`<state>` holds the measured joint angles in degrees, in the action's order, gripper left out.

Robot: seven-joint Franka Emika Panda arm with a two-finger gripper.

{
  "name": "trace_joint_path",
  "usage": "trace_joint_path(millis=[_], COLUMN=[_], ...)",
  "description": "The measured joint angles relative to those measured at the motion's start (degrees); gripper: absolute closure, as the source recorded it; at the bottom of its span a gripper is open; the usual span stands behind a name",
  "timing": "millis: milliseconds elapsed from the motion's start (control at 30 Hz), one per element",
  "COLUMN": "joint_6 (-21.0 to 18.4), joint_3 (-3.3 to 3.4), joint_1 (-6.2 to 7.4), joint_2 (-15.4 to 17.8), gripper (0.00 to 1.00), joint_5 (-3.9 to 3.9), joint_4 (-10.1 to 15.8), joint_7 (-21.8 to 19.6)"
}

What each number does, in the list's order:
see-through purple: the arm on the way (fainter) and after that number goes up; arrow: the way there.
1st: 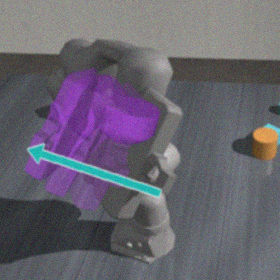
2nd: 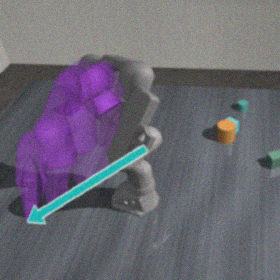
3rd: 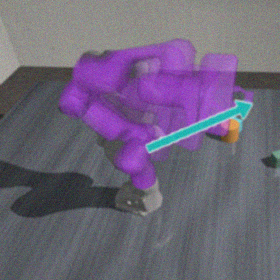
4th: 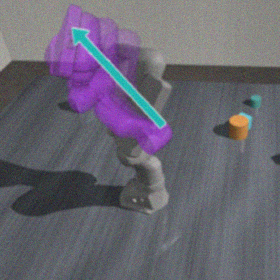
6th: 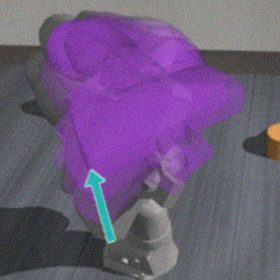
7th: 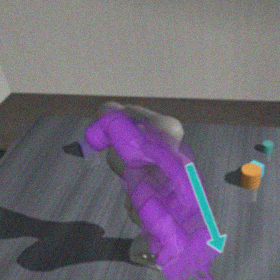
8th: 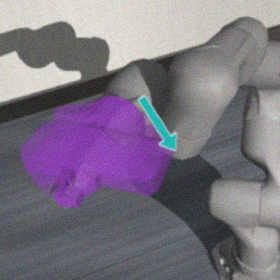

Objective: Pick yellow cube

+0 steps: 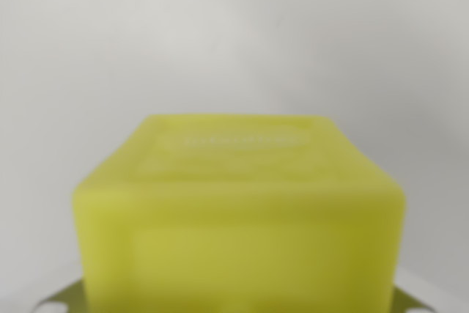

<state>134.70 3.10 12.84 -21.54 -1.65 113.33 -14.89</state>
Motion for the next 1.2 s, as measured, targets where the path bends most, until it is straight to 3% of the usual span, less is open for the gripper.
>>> trace_joint_path(millis=[1200], joint_6=[-10.53], joint_3=[0.0], joint_1=[-0.05], joint_2=[6.9], gripper=[1.0], joint_5=[0.66], joint_4=[-3.64], joint_7=[-0.43])
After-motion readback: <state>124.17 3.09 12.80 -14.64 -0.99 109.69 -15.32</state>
